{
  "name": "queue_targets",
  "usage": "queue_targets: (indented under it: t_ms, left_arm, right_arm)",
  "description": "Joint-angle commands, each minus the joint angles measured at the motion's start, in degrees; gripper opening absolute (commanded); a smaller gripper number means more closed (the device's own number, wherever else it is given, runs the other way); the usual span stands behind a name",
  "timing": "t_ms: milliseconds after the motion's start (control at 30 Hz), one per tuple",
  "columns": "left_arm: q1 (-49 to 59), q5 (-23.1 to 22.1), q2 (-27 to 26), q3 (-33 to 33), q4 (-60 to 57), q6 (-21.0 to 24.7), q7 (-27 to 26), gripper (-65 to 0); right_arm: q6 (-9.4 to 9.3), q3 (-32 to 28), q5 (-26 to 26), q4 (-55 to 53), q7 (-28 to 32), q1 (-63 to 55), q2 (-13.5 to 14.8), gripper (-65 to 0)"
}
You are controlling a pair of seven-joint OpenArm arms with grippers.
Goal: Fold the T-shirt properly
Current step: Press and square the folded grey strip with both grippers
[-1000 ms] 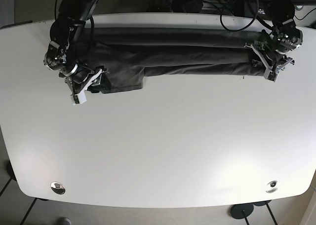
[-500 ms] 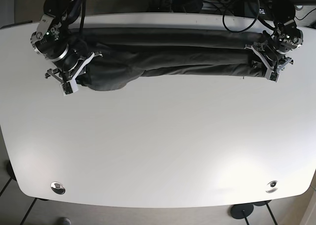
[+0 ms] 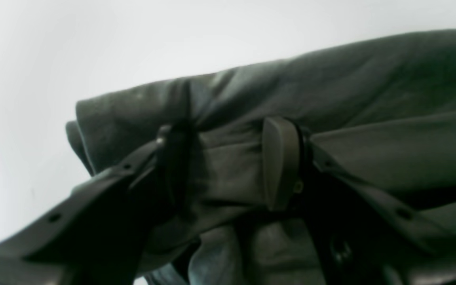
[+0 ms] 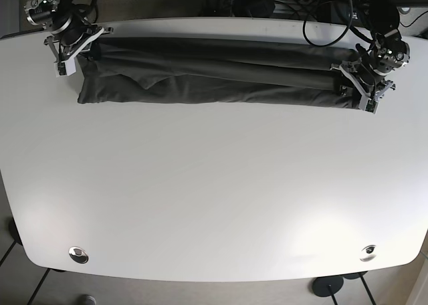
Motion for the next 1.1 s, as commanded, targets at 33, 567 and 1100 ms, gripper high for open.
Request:
queue_targets:
  t_ms: [33,567,1100]
  left_arm:
    - [0.19,2.05,-0.53,-0.01,0.36,0.10,1.71,-37.6]
    - [3.53,2.13,2.81,-0.44,14.42,0.01,1.80,-37.6]
    - [-7.10,2.13,1.32,2.02,-8.61,0.19,-1.54,-37.6]
  right_arm:
    - [0.14,0.50,0.69,0.95,3.09,-1.25,0.69,-62.3]
    - [0.28,-6.62,2.36,-2.74,5.99,2.79,0.34,-34.1]
    - [0.28,-7.94,-12.33,-32.19,13.29,21.25,6.41,-52.6]
